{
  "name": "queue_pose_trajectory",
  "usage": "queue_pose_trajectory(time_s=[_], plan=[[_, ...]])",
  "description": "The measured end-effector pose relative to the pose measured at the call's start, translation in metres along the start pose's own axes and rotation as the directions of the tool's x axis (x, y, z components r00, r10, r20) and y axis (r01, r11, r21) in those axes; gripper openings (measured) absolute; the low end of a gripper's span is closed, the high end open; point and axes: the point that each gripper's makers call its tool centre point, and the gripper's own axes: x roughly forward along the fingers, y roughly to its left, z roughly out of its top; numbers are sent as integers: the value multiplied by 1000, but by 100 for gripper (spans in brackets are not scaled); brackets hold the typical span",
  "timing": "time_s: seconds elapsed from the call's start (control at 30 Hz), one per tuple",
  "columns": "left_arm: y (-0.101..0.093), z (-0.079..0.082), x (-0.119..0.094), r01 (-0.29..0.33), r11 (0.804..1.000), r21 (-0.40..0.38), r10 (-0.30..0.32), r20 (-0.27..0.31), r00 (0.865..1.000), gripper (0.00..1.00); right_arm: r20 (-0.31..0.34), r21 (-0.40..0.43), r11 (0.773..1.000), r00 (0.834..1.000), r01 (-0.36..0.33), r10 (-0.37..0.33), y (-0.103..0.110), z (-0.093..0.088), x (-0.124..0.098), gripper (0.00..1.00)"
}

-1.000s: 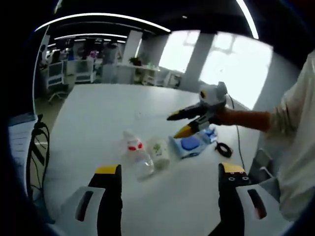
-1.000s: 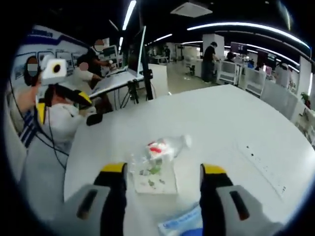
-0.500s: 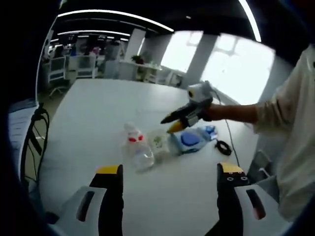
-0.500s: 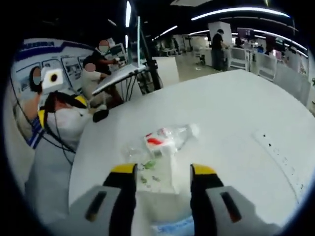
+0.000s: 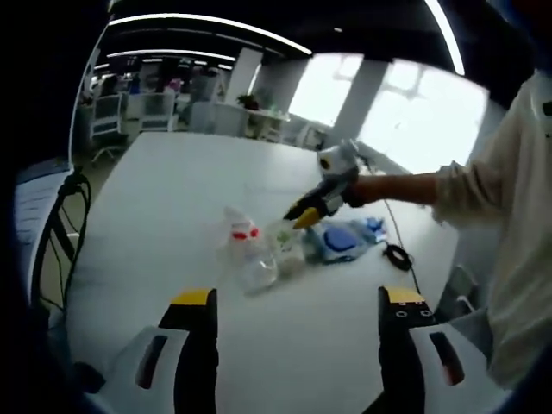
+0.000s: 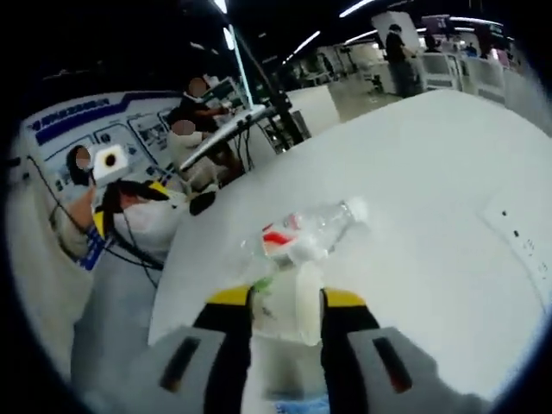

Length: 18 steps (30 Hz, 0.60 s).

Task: Arrange the tabletop items into an orderly group along one side of the table until the central work area is clear of visible clutter.

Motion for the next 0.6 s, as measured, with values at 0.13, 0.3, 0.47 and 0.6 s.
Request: queue_pose_trajectory(time_s=[0.13, 0.3, 0.47, 0.6], plan=[[2, 0, 2, -4, 1000, -9, 4, 3, 1000, 72, -14, -12, 1000, 999, -29, 28, -1, -4, 5, 24], [3, -2, 6, -9, 1000, -5, 9, -2, 1000, 70, -22, 9, 993, 993, -116, 116, 8, -7, 10, 15], [5, -4, 7, -8, 1000, -12, 8, -5, 1000, 70, -20, 21, 992, 992, -128, 128, 6, -5, 9, 11], [5, -4, 6, -5, 1000, -17, 5, -1, 1000, 70, -31, 19, 986, 985, -168, 169, 15, -5, 8, 8]])
